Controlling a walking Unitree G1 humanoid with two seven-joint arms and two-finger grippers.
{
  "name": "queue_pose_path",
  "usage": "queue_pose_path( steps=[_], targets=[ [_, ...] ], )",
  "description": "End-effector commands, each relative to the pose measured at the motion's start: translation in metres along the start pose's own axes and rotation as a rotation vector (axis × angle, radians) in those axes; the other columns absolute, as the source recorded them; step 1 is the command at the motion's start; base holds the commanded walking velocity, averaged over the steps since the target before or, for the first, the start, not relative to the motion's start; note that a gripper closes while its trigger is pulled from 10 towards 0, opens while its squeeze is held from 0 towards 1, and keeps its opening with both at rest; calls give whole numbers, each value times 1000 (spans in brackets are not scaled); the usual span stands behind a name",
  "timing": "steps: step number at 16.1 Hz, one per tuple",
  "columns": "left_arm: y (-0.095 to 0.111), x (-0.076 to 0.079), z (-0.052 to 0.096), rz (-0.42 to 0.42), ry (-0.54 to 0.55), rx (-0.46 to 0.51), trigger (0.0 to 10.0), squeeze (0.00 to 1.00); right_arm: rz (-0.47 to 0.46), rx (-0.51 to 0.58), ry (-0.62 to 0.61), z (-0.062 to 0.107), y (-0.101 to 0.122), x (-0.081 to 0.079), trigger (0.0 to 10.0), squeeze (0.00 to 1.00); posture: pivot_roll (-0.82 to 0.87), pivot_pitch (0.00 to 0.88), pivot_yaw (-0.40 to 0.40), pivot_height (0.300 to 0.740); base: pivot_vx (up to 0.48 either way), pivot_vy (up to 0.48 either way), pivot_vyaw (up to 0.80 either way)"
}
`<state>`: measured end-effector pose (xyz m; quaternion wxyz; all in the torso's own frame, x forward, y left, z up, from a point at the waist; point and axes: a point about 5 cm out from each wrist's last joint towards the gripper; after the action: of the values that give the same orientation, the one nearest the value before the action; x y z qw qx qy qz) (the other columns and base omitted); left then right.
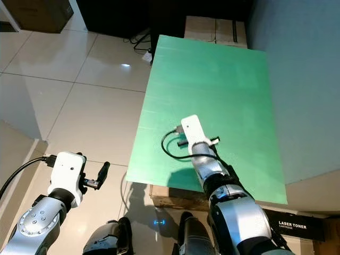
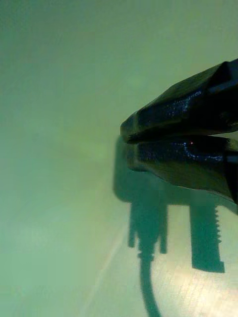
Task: Hang keys on a hook
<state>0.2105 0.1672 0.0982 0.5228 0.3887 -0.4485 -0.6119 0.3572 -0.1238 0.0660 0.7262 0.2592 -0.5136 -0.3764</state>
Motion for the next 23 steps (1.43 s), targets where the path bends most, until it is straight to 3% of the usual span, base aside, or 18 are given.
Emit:
queue_pose_path(
  steps=[1, 4, 5, 6, 8, 11, 14, 19, 20, 23],
  targets=[
    [-6, -3, 2, 4, 10, -20, 10000, 0, 22, 19, -10, 0, 3, 2, 0, 0, 30, 275, 0, 723, 0, 0, 0],
    [-10, -5, 2, 5, 10, -24, 10000, 0, 82, 48, -48, -2, 11, 5, 0, 0, 28, 274, -2, 723, 0, 0, 0],
    [-11, -5, 2, 5, 11, -24, 10000, 0, 46, 30, -34, -1, 8, 3, 10000, 0, 27, 274, -3, 723, 0, 0, 0],
    [-11, -6, 1, 5, 11, -24, 10000, 0, 9, 6, -25, -1, 4, 2, 10000, 1000, 28, 275, -3, 723, 0, 0, 0],
    [-11, -4, -1, 3, 9, -22, 10000, 0, -9, -44, -40, -1, -2, 3, 10000, 1000, 28, 274, -7, 723, 0, 0, 0],
    [-11, -3, -2, 3, 11, -18, 10000, 0, -15, -34, -69, 0, 2, 2, 10000, 1000, 20, 269, -13, 723, 0, 0, 0],
    [-9, 1, -5, 10, 8, -10, 10000, 0, -50, -27, -81, 10, -4, -11, 10000, 1000, 2, 266, -25, 723, 0, 0, 0],
    [-7, 4, -6, 13, -8, -8, 10000, 0, -52, -85, -101, 27, -15, -18, 10000, 1000, -12, 270, -19, 723, 0, 0, 0],
    [-7, 4, -5, 12, -8, -7, 10000, 0, -38, -91, -112, 33, -16, -18, 10000, 0, -15, 269, -19, 723, 0, 0, 0],
    [-6, 5, -5, 13, -10, -4, 10000, 0, -11, -91, -103, 47, -17, -22, 10000, 0, -27, 267, -16, 723, 0, 0, 0]
  ],
)
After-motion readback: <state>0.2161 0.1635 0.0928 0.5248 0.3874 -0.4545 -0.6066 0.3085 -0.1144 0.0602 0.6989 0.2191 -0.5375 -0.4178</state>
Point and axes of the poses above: a point about 5 cm out from each wrist's last joint towards the gripper, its own z axis pointing back from the gripper into the wrist, its own y axis along the axis of the wrist's last joint, x = y × z, and after that the axes turned 11 degrees about z, right-handed
